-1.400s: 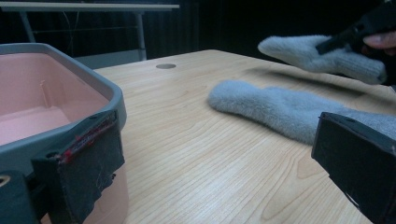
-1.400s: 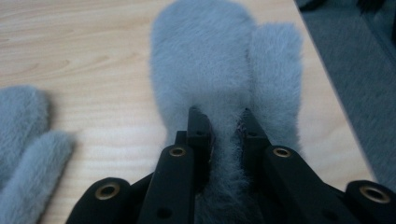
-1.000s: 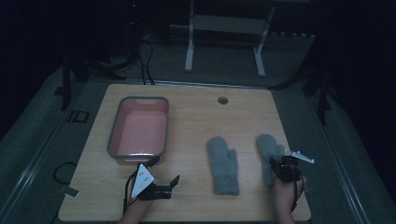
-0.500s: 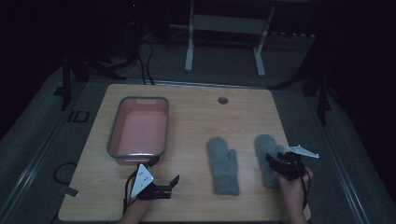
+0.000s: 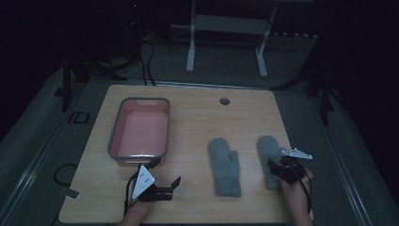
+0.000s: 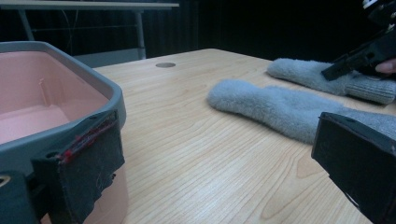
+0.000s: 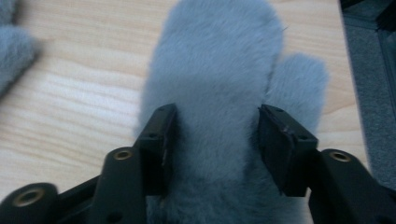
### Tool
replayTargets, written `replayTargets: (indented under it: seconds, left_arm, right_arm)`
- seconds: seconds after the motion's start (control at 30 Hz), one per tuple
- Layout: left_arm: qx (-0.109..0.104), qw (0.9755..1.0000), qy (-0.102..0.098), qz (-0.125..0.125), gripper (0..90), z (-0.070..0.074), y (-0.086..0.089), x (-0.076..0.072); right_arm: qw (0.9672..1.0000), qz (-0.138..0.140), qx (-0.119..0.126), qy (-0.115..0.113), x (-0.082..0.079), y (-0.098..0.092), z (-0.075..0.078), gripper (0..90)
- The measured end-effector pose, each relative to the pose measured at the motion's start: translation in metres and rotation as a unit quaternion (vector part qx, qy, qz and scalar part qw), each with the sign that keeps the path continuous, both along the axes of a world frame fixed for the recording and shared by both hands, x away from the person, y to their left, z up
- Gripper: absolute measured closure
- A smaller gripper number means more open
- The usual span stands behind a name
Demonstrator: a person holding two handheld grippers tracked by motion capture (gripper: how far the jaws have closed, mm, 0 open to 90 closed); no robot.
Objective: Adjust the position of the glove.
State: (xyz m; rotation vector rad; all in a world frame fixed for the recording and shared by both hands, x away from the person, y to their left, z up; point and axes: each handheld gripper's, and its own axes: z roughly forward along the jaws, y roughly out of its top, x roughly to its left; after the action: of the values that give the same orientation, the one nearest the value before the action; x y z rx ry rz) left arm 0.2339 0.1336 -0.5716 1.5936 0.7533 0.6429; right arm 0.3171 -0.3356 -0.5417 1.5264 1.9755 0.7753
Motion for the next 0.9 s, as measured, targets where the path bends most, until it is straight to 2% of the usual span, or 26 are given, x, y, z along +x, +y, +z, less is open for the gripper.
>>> replayTargets:
  seconds: [0.07,0.17,0.23,0.33,0.6,0.73,0.83,0.9]
  left_arm:
    - [0.0,1.0,0.001,0.0,2.4,0.0,0.0,0.0]
    - [0.0,1.0,0.001,-0.001,2.4,0.0,0.0,0.0]
    - [0.001,1.0,0.0,-0.001,2.3,0.0,0.0,0.0]
    - [0.0,1.0,0.002,0.0,2.3,0.0,0.0,0.0]
    - [0.002,1.0,0.002,0.0,2.3,0.0,0.0,0.0]
    - [0.001,1.0,0.002,-0.001,2.3,0.0,0.0,0.0]
    - [0.0,1.0,0.002,-0.002,2.3,0.0,0.0,0.0]
    - [-0.002,1.0,0.004,-0.002,2.3,0.0,0.0,0.0]
  right_arm:
    - [0.9998,-0.005,0.018,0.002,-0.001,0.001,-0.004,56.9]
    - [0.9991,-0.018,0.039,-0.002,-0.002,0.002,-0.006,74.2]
    - [0.9985,-0.034,0.043,-0.003,-0.003,0.004,-0.002,79.3]
    - [0.9975,-0.046,0.052,-0.012,-0.007,0.007,0.008,80.7]
    - [0.9946,-0.051,0.076,-0.048,-0.022,0.029,0.053,80.7]
    - [0.9943,-0.042,0.08,-0.056,-0.03,0.049,0.07,80.7]
    - [0.9927,-0.033,0.091,-0.071,-0.035,0.064,0.081,80.7]
    - [0.9925,-0.027,0.097,-0.069,-0.037,0.074,0.085,80.8]
